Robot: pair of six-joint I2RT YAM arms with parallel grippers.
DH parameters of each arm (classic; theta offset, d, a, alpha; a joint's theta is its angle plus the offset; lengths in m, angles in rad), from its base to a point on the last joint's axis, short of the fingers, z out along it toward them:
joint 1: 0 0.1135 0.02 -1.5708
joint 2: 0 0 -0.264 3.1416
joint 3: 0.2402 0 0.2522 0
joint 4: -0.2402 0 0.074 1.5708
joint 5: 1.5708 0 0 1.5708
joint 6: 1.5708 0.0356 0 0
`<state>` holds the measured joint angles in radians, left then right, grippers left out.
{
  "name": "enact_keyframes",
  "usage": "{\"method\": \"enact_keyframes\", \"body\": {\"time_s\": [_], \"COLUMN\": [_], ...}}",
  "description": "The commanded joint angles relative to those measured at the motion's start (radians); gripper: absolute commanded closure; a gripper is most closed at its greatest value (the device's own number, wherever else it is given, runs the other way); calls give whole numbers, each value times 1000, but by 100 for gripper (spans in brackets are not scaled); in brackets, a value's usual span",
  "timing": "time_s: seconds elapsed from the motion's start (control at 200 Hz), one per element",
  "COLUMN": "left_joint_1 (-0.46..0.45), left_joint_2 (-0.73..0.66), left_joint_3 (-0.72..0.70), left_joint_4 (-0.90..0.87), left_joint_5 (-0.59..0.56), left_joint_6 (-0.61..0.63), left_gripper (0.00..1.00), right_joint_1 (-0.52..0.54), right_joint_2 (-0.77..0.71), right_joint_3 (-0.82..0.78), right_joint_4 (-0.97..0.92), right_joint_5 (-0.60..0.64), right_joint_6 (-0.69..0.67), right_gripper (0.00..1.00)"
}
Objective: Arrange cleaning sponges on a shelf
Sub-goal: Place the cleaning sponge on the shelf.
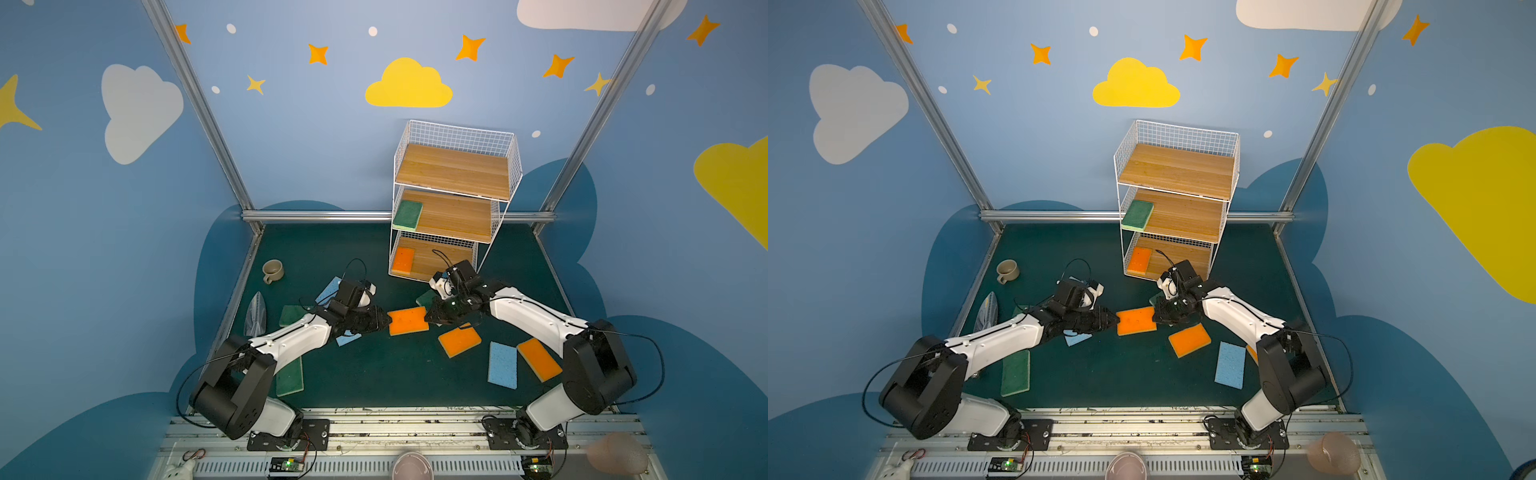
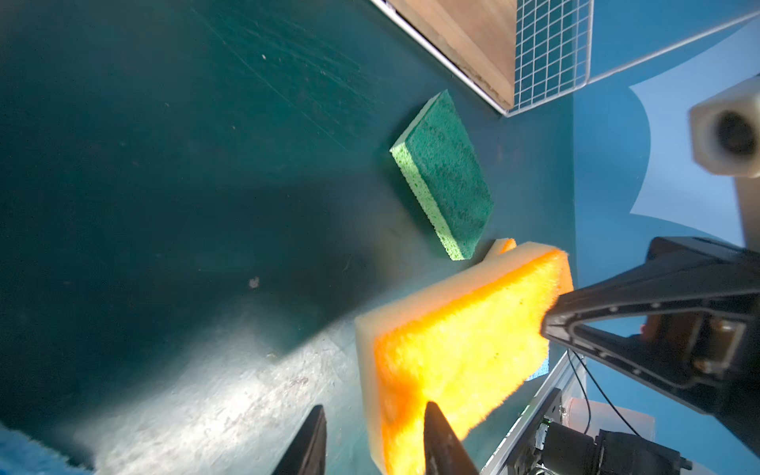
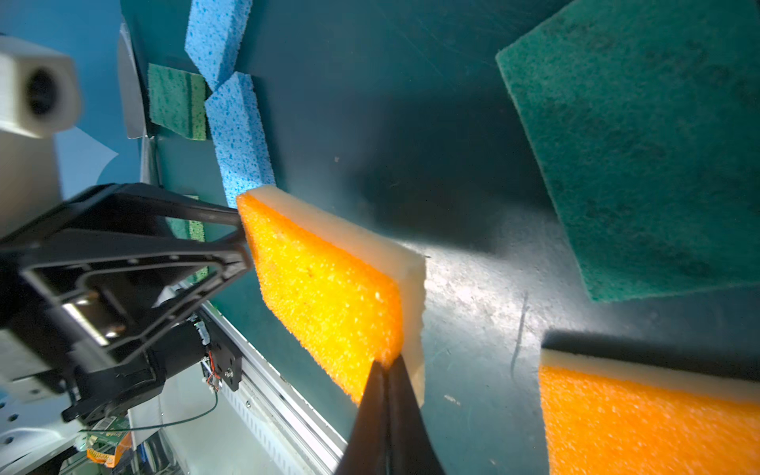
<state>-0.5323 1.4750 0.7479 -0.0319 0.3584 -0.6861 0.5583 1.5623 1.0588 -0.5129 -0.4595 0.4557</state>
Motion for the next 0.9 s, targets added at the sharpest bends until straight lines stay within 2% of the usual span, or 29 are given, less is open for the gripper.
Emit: {"method": "enact_keyframes", "body": {"time_s": [0.0,0.355,0.571,0.756,0.836,0.896], "left_joint_1": [-11,-16,-21,-31,-31,-31], "left_joint_2": [20,48,61,57,62,69], "left_joint_3": [6,27,17,18,20,23], "left_joint_4": [76,105,148,160,154,154], "left_joint_5": [3,6,35,40,39,44], "left_joint_6": [-29,-47,-79,-90,-111,-135], "left_gripper": [63,80,86,97,97,97], "right_joint_1": [-17,-36,-41,-44,-48,-54], "right_joint_2": [-24,-27,-20,-11,-14,-18], "right_joint_3": [-17,-32,-39,-40,-40,-40], "right_joint_4": [19,33,50,59,58,53], "right_joint_5": [-57,-92,-105,-110,-105,-103], "right_joint_6": [-9,-10,0,4,6,5], "right_gripper": [100,100,100,100,100,86]}}
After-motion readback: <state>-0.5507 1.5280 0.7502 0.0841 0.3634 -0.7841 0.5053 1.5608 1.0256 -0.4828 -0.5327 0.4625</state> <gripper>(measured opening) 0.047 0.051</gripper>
